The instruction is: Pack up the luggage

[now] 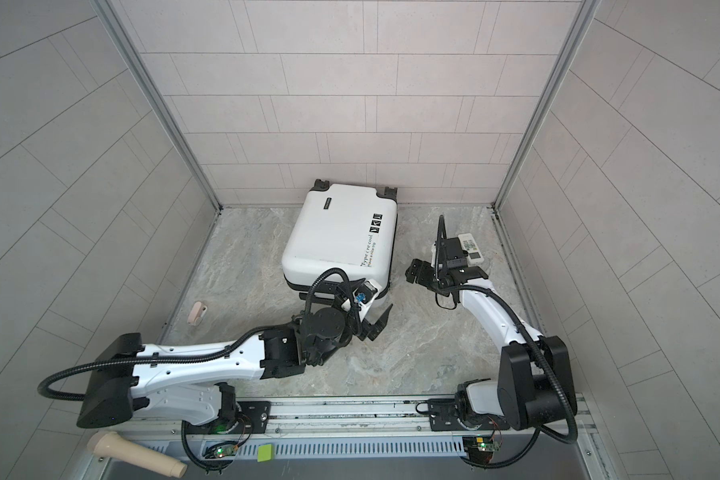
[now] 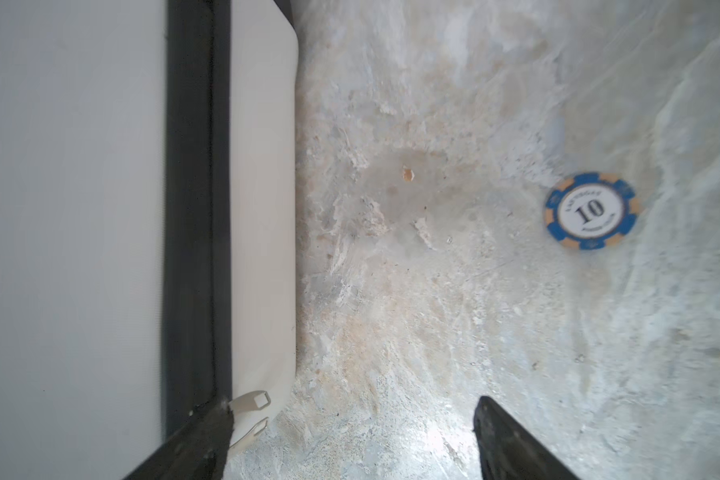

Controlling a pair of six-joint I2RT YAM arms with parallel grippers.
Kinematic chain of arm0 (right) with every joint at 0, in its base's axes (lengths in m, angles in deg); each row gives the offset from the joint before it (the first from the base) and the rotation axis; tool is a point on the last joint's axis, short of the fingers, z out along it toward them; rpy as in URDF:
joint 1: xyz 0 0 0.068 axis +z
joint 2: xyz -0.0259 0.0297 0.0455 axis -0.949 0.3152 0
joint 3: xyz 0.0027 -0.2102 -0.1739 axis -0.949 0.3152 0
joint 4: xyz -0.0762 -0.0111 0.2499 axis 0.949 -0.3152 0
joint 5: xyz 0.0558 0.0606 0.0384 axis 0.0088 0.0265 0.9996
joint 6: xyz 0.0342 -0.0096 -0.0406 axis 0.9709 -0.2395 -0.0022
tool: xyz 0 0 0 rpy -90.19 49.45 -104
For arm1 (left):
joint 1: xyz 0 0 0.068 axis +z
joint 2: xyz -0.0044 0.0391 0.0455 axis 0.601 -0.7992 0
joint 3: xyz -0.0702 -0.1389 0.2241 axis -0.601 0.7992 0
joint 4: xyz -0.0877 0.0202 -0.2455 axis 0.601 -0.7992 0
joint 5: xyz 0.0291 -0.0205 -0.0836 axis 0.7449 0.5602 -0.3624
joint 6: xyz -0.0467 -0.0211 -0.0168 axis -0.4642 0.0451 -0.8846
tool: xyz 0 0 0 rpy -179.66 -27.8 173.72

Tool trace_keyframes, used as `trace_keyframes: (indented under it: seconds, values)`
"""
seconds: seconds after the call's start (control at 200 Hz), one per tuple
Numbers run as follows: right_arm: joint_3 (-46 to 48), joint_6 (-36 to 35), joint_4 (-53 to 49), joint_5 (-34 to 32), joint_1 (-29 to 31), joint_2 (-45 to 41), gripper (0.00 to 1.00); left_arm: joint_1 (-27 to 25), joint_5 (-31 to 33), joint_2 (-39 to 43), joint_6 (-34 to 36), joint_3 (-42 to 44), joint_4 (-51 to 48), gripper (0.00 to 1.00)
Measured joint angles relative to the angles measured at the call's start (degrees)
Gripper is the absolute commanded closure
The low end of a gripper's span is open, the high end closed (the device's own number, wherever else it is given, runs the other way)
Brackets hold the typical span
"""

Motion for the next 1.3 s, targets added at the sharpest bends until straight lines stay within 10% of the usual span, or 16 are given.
trace_keyframes:
  seconds: [0.425,0.846,1.301]
  values:
    - [-2.27,-7.82,0.7,-15.93,-0.09,-18.58,0.07,3.78,18.93,14.62,9.75,-0.96,-4.26,0.0]
    - [5.75,-14.19,23.52,-35.01,-0.48,-18.25,0.0,59.08,3.5,24.9,-13.62,3.72,-14.53,0.0]
    - [22.73,-20.2,34.93,-45.75,-1.11,-5.73,0.0,69.75,-1.51,7.89,-15.3,27.98,1.38,0.0]
